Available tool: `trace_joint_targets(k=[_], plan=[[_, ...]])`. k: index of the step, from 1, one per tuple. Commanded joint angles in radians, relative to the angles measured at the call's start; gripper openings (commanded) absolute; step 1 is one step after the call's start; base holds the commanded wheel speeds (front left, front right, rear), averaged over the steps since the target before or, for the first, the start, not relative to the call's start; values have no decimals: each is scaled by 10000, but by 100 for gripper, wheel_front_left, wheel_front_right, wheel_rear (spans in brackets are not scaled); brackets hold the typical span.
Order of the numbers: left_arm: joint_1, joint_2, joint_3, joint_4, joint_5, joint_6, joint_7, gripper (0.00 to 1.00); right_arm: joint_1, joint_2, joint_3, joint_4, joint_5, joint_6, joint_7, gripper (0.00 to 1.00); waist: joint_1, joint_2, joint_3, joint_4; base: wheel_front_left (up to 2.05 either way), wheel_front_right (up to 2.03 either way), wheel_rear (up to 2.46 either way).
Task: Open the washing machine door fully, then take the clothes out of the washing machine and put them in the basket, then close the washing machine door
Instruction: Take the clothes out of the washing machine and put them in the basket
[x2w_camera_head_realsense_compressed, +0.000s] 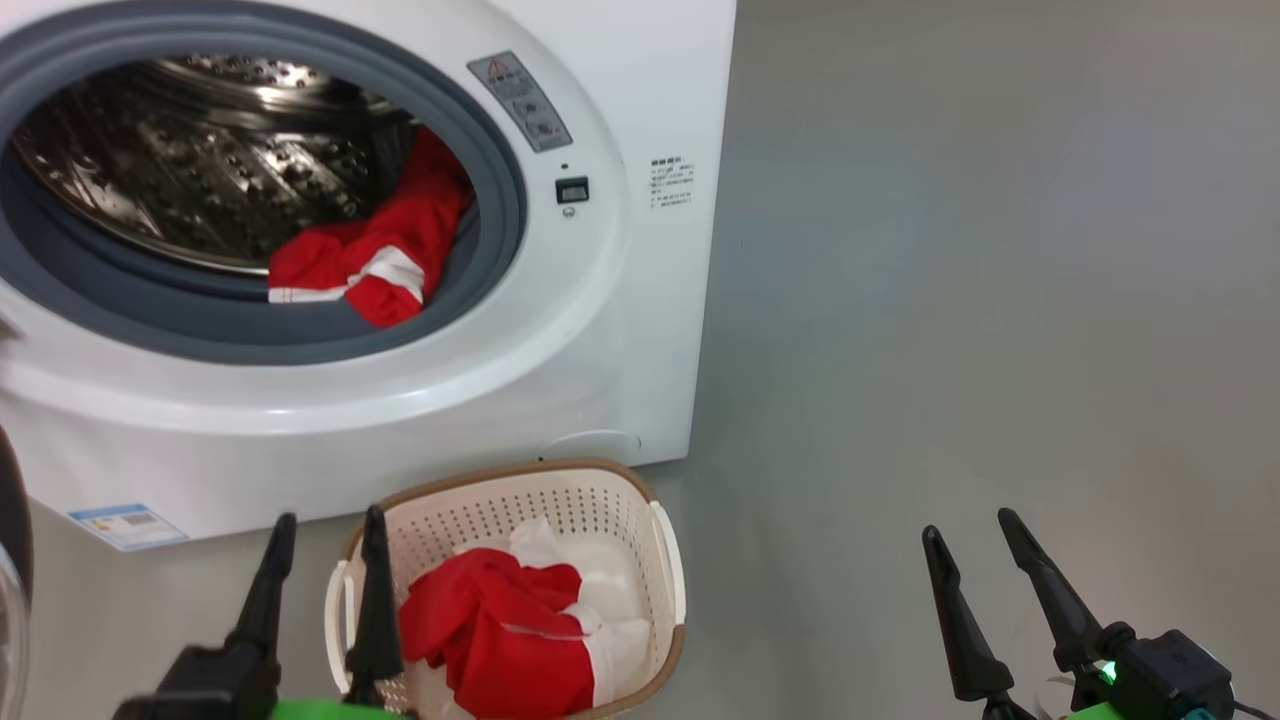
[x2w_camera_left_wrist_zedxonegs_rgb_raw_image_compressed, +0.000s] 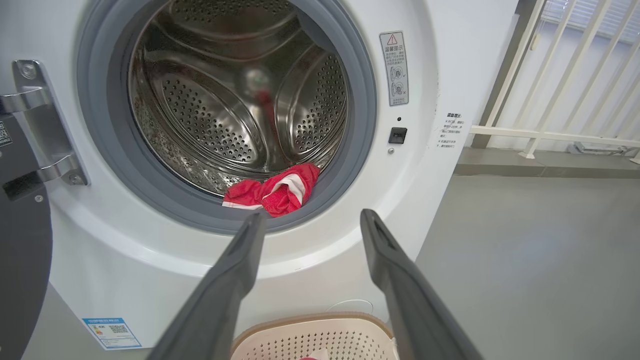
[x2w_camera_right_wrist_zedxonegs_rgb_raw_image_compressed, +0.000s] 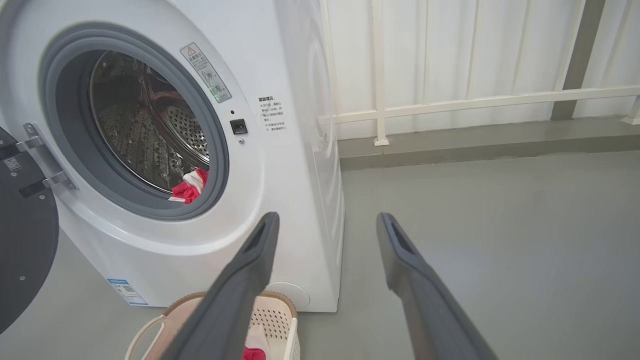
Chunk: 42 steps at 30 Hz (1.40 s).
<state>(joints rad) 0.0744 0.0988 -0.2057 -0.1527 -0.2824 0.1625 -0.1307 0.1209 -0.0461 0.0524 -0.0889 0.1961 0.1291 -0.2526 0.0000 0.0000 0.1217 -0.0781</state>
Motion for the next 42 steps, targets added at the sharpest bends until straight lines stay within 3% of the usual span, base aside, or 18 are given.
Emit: trace_joint_targets(k=[1, 34, 42], plan=[[-570, 137, 260, -156, 166, -86, 39, 100, -342, -41, 259, -286, 38, 16, -33, 100, 0, 0, 254, -10, 0, 0, 0], [-6305, 411, 547, 4470, -344, -1131, -903, 100, -1293, -41, 430, -454, 100, 16, -90, 100, 0, 0, 2995, -361, 0, 0, 0], [-8021, 317, 761, 6351, -759, -1522, -1103, 100, -1387, -41, 499, -476, -190, 16, -90, 100, 0, 0, 3535, -284, 0, 0, 0]])
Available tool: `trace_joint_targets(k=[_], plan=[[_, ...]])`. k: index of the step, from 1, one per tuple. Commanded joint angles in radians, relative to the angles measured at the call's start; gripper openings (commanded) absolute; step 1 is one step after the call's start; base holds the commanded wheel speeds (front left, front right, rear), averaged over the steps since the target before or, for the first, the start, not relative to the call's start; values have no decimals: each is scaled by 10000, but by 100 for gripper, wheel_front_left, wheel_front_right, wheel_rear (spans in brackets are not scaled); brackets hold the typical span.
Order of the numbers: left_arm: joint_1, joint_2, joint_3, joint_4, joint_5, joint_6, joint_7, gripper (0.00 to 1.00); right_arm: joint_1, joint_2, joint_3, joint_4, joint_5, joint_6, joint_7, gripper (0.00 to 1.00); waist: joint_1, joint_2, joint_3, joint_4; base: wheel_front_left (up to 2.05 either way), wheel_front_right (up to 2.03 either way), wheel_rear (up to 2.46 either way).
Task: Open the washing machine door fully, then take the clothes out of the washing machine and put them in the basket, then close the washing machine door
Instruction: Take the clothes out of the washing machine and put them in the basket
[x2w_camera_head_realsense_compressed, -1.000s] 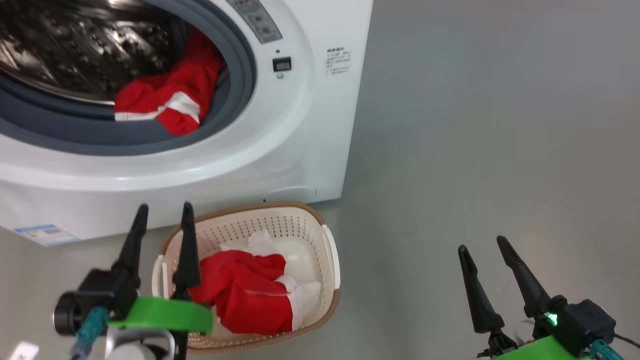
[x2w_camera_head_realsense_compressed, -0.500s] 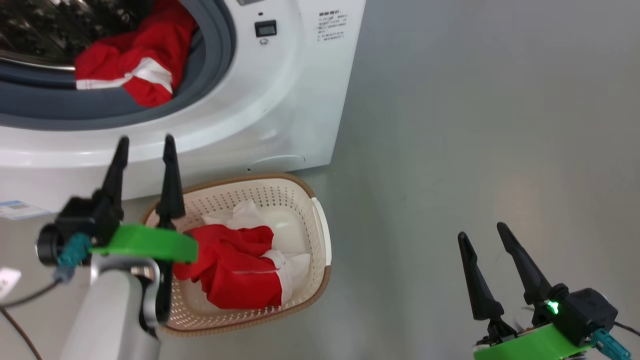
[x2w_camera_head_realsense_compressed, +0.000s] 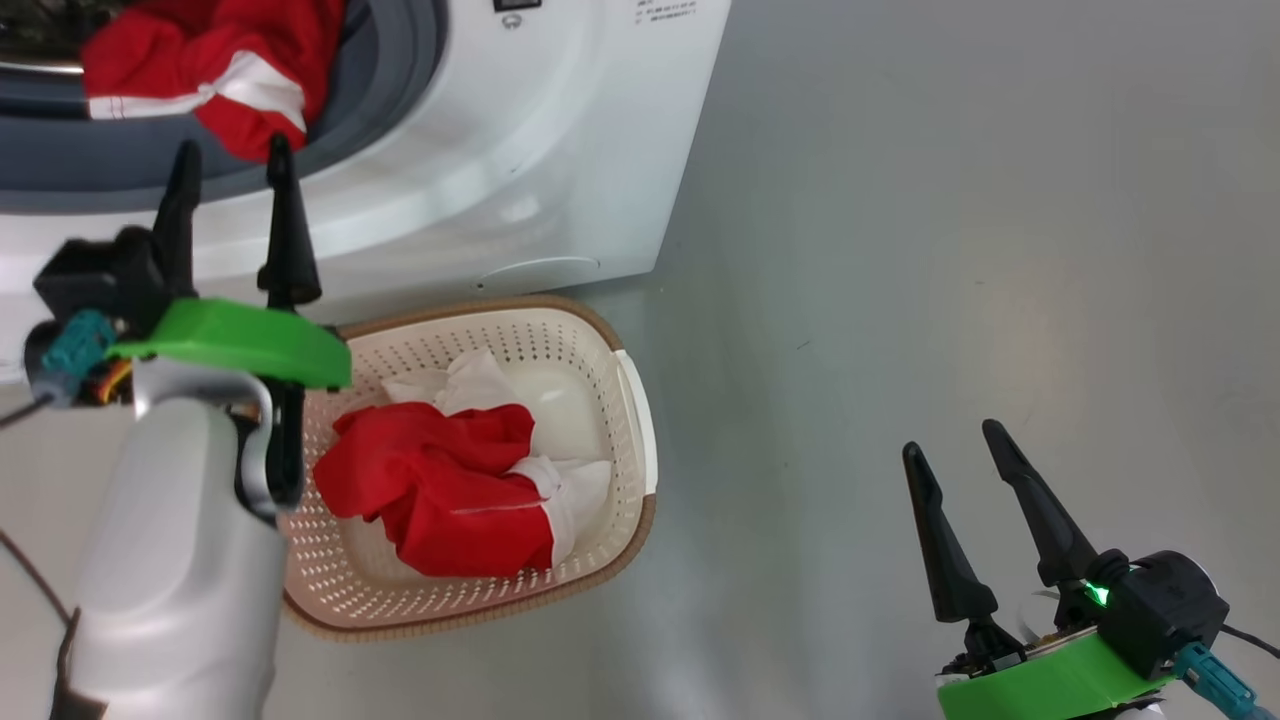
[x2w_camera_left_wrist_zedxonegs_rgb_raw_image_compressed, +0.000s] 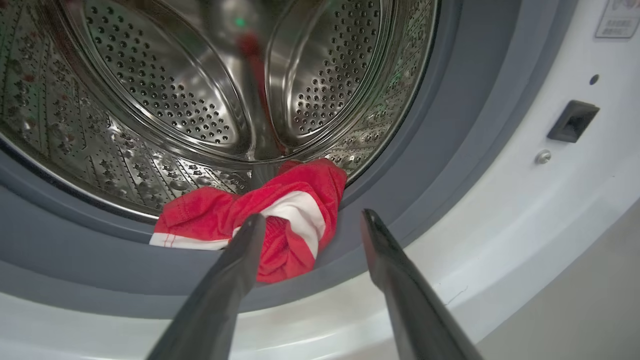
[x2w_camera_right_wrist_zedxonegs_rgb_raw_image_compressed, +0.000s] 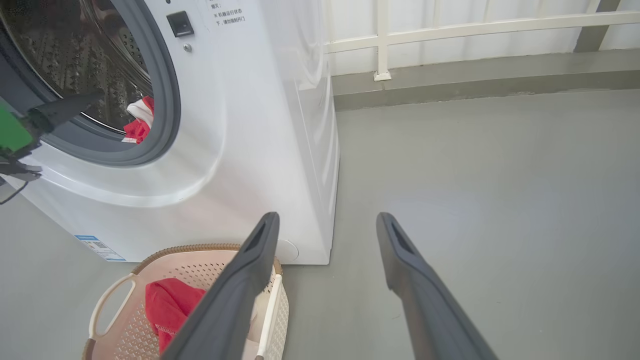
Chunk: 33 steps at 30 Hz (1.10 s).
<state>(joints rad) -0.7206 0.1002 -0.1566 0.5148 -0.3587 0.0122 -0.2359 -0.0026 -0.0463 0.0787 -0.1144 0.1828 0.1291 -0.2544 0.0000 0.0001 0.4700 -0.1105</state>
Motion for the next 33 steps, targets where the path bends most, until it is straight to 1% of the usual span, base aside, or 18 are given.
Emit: trace_joint_targets(k=[1, 10, 16, 19, 23, 30, 33], plan=[[-247, 271, 284, -94, -33, -62, -80, 100, -149, -39, 252, -222, -89, 16, -73, 100, 0, -1, 90, 52, 0, 0, 0], [-1882, 204, 391, 1862, -115, -450, -231, 100, -263, -39, 398, -210, -287, 16, -73, 100, 0, -1, 500, -54, 0, 0, 0], [-2687, 276, 525, 3046, -113, -545, -252, 100, -355, -39, 491, -263, -324, 16, -66, 100, 0, -1, 770, -277, 0, 0, 0], [-2985, 420, 645, 3551, -60, -511, -254, 100, -411, -39, 552, -248, -322, 16, -66, 100, 0, -1, 876, -426, 0, 0, 0], [-3282, 508, 811, 4195, -82, -574, -256, 100, -435, -39, 524, -247, -329, 16, -66, 100, 0, -1, 980, -543, 0, 0, 0], [-3716, 578, 988, 5058, -74, -683, -257, 100, -452, -39, 552, -273, -349, 16, -67, 100, 0, -1, 1108, -623, 0, 0, 0], [-3818, 578, 1026, 5236, -43, -740, -257, 0, -467, -39, 554, -290, -365, 16, -67, 100, 0, -1, 1145, -624, 0, 0, 0]])
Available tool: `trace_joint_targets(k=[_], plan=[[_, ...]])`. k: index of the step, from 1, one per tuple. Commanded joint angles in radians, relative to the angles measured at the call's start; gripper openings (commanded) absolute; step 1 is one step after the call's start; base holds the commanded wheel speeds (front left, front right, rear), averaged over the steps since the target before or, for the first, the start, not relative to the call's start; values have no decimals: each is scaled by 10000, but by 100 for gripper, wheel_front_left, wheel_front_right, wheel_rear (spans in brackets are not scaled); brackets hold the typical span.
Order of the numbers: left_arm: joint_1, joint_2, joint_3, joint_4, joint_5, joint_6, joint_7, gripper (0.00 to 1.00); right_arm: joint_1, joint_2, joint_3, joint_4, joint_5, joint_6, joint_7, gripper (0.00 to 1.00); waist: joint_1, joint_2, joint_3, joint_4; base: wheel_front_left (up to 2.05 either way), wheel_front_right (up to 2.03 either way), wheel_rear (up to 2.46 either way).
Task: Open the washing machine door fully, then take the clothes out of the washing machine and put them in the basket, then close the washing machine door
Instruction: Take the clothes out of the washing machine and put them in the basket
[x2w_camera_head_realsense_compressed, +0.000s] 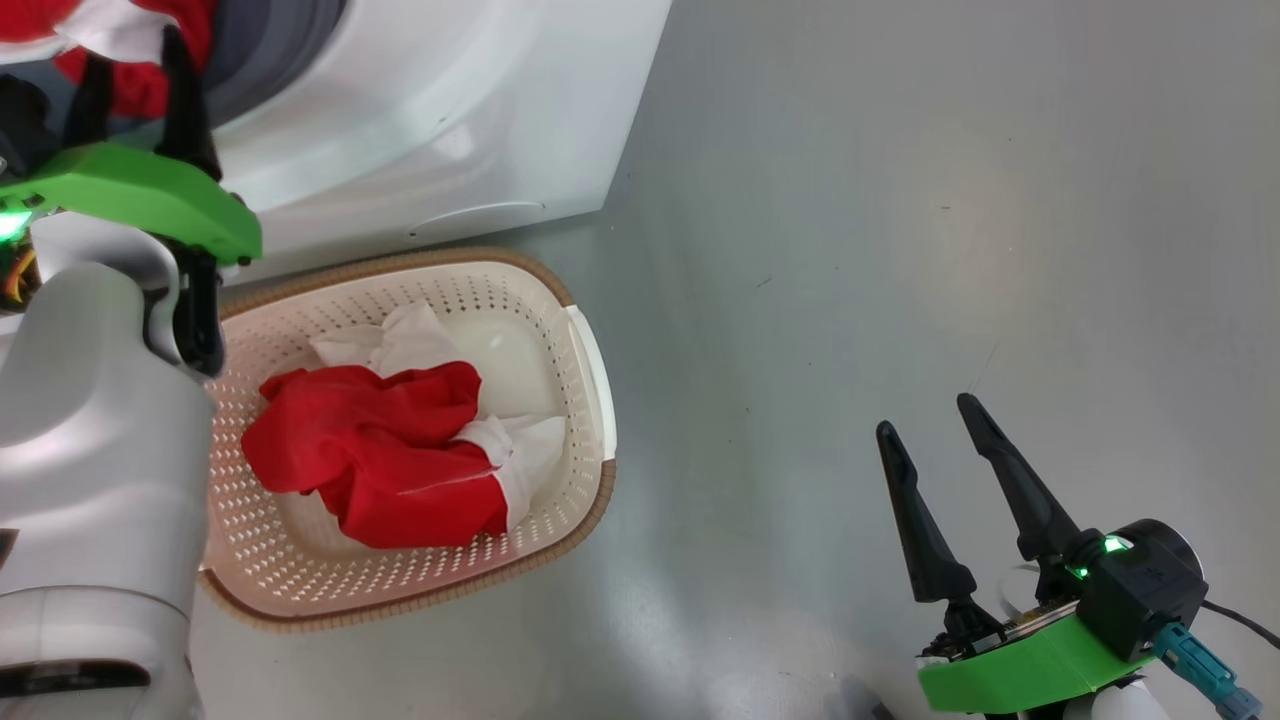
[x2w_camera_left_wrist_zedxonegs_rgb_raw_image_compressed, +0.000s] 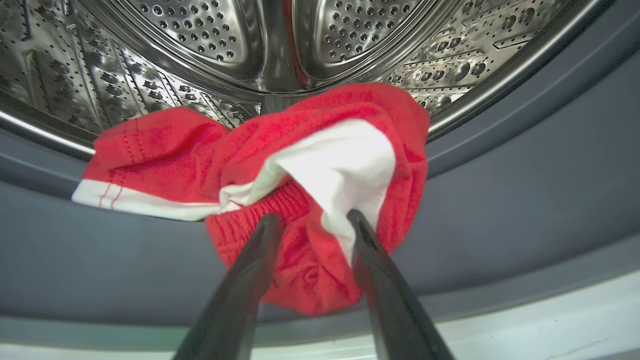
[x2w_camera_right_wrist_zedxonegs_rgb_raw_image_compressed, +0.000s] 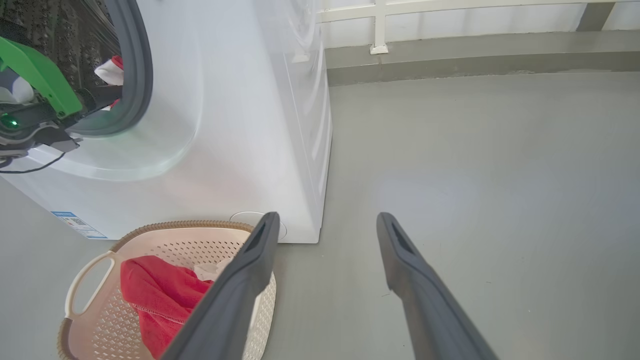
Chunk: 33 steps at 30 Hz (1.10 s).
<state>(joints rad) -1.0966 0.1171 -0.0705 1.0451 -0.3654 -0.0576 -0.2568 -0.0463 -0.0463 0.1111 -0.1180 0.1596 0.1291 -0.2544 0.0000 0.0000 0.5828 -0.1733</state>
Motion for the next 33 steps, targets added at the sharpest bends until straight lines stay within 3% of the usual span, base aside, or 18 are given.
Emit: trace_joint_targets(k=[1, 11, 33], plan=[[-82, 404, 172, -48, 40, -68, -48, 0, -36, -39, 223, -256, -134, 16, -67, 100, 0, 0, 31, 10, 0, 0, 0], [81, 348, 346, -913, 299, -255, -49, 0, -81, -39, 198, -243, -94, 16, -69, 100, 0, 0, 87, 179, 0, 0, 0], [3379, -223, 1143, -6496, 1113, -577, -49, 0, -75, -39, 79, -223, -28, 16, -72, 100, 0, 0, -123, 1042, 0, 0, 0]])
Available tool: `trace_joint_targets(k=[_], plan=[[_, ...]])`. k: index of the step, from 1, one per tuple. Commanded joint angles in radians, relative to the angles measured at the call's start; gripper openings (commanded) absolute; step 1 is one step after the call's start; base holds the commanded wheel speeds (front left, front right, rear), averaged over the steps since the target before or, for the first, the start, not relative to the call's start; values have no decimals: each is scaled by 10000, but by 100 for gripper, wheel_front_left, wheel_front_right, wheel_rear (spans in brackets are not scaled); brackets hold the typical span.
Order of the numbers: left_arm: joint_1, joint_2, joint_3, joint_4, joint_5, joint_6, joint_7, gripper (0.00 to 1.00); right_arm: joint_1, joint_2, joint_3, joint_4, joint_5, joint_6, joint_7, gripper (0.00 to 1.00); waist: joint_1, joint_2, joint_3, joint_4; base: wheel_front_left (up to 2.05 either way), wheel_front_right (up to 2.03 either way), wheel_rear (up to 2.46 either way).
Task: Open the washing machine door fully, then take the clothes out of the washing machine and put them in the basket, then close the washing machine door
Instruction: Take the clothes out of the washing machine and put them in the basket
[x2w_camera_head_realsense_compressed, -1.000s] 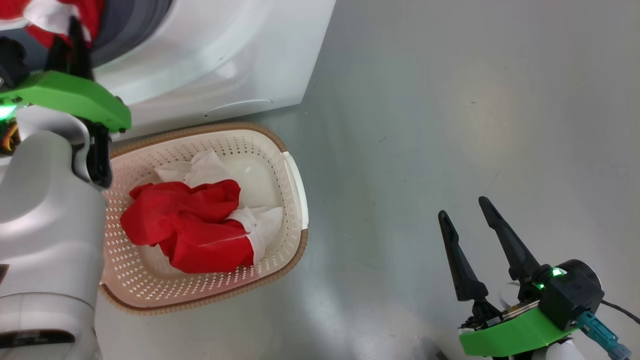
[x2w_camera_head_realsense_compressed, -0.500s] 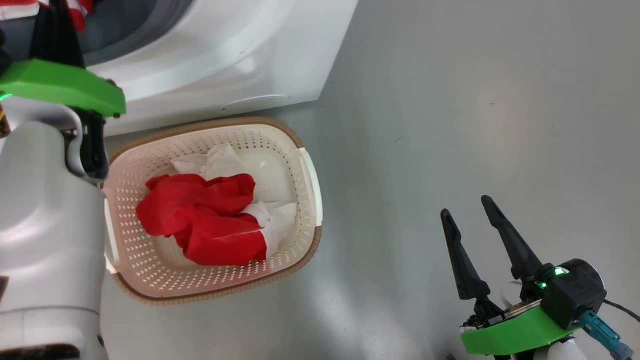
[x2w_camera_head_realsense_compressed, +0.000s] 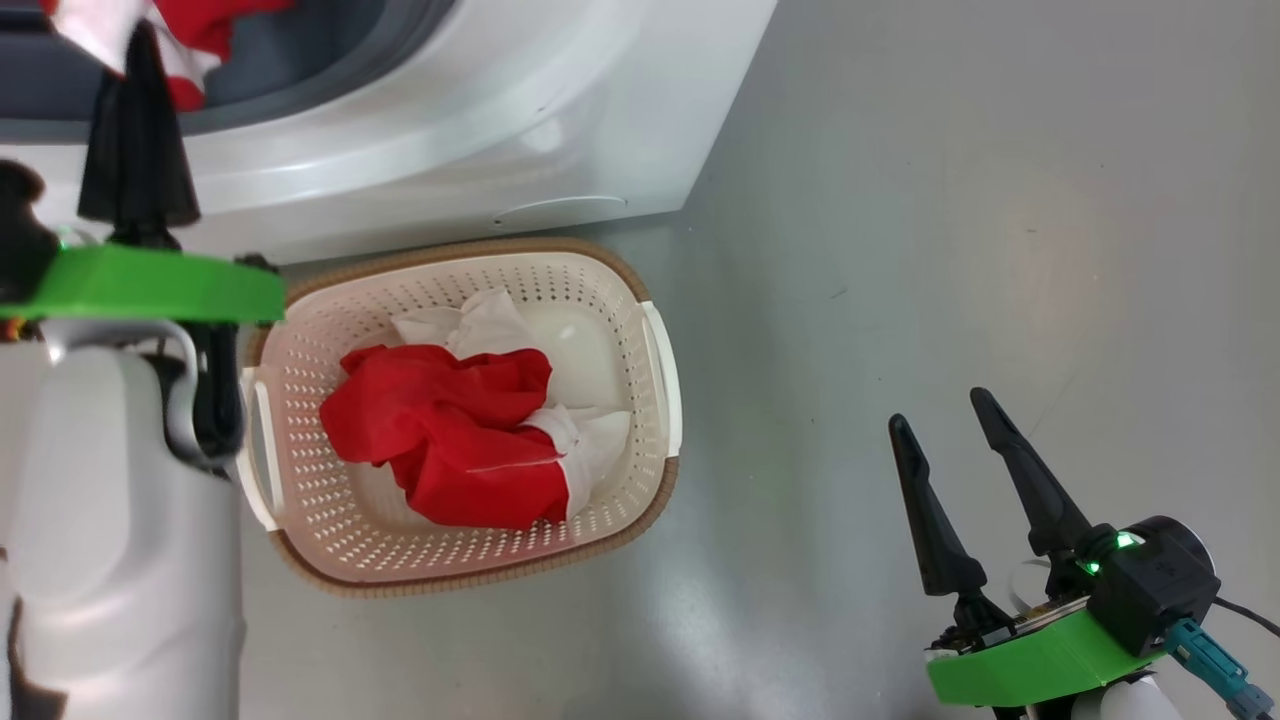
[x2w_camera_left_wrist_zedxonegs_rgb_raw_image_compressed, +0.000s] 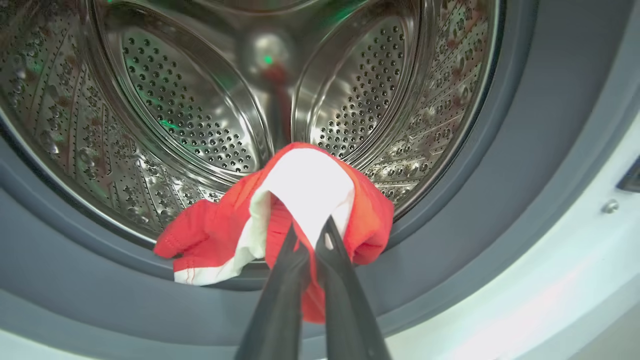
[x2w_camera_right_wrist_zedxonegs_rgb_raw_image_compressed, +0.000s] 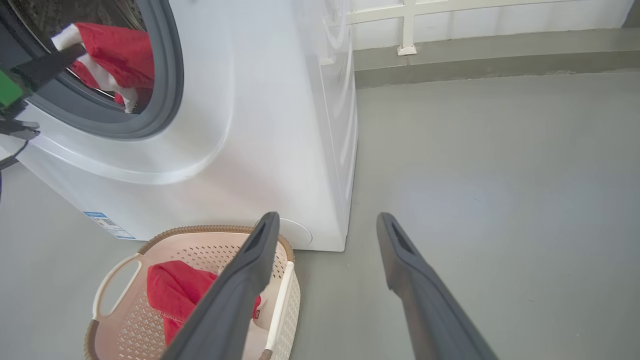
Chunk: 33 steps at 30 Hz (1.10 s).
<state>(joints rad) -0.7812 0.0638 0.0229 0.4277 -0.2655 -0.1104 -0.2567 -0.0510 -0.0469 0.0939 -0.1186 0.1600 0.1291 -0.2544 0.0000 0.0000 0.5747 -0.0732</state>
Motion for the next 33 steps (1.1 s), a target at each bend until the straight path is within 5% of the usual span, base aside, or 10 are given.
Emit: trace_joint_targets(k=[1, 33], plan=[[411, 277, 209, -596, 124, -57, -51, 0, -21, -33, 247, -211, -29, 16, -72, 100, 0, 0, -68, 69, 0, 0, 0], [4732, -67, -933, -8538, 339, 802, 717, 0, 224, -33, 280, -105, -24, 16, 6, 100, 0, 0, -1005, 838, 0, 0, 0]])
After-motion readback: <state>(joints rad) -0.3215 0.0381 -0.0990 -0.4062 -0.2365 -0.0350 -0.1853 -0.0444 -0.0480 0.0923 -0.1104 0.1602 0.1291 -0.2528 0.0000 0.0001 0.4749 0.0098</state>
